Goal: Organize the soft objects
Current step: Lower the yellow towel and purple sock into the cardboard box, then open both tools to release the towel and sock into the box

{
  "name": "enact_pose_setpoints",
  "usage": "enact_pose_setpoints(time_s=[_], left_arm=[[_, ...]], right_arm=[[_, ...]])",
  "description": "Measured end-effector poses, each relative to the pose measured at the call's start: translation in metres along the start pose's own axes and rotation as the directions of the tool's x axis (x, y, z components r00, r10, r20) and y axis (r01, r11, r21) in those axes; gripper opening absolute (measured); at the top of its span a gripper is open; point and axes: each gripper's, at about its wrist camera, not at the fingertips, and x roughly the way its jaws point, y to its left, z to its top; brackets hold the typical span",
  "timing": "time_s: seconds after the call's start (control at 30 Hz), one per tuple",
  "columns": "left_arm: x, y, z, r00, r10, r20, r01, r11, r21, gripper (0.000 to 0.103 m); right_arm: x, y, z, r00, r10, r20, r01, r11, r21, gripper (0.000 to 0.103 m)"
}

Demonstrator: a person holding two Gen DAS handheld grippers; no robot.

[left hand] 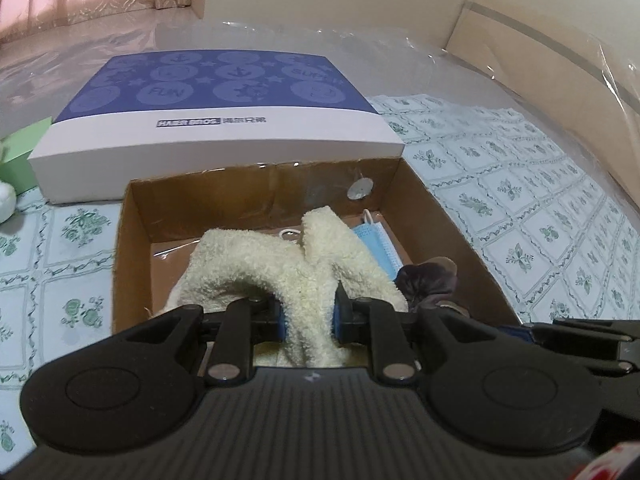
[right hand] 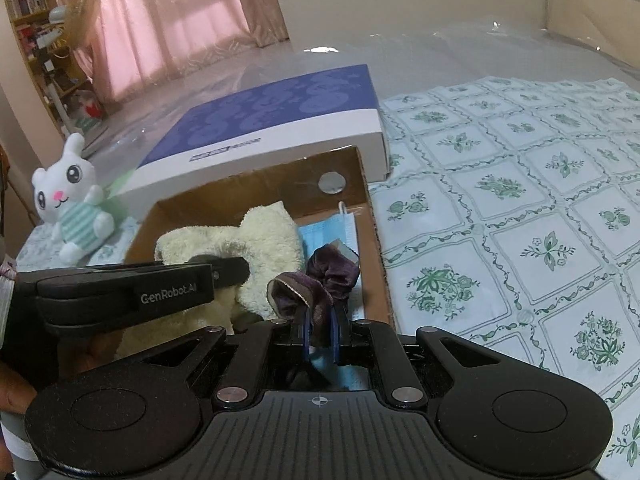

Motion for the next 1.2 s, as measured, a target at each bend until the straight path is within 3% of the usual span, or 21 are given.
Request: enact_pose_setpoints(time_s=[0.3,0.4,0.47,0.53,0.83,0.9,1.03,1.2], left_arm=[[0.005,-0.007,0.003,1.0,0.023,-0.018,-0.022,0.998,0.06,0.022],[-0.002,-0.006,0.003,0.999,0.041,-0.012,-0.04,0.996,0.086,0.03],[-0.008,-0.004,0.004,0.999,0.048,-0.009,-0.047,0.995,0.088,0.043],[-0.015,-0.002,0.004,0.999,0.047,-0.006,-0.047,0.995,0.086,0.049],[-0.05,0.009,-0.002,0.998,0.053,0.024,-0.054,0.996,0.069,0.059],[-0.059,0.008,-0.005,0.998,0.058,0.032,-0.06,0.995,0.079,0.062],[-0.077,0.005,-0.012,0.997,0.069,0.043,-0.073,0.992,0.107,0.065],[-0.101,0.001,-0.024,0.996,0.069,0.05,-0.075,0.99,0.12,0.065]], right_arm=[[0.005,-0.002,0.005,1.0,-0.019,0.0,0.019,1.0,0.005,0.01],[0.005,-0.002,0.004,1.0,-0.018,-0.001,0.018,1.0,0.005,0.01],[0.004,-0.002,0.004,1.0,-0.019,-0.001,0.019,1.0,0.005,0.01],[0.004,-0.002,0.004,1.0,-0.023,-0.002,0.023,1.0,0.003,0.01],[-0.001,-0.002,-0.001,1.0,-0.013,-0.003,0.013,1.0,0.004,0.01],[-0.002,-0.001,-0.003,1.0,-0.006,-0.015,0.007,1.0,0.005,0.015],[-0.011,0.004,-0.009,1.0,-0.009,-0.003,0.009,1.0,-0.026,0.048],[-0.032,0.016,-0.022,1.0,-0.002,0.027,0.004,0.997,-0.071,0.06]])
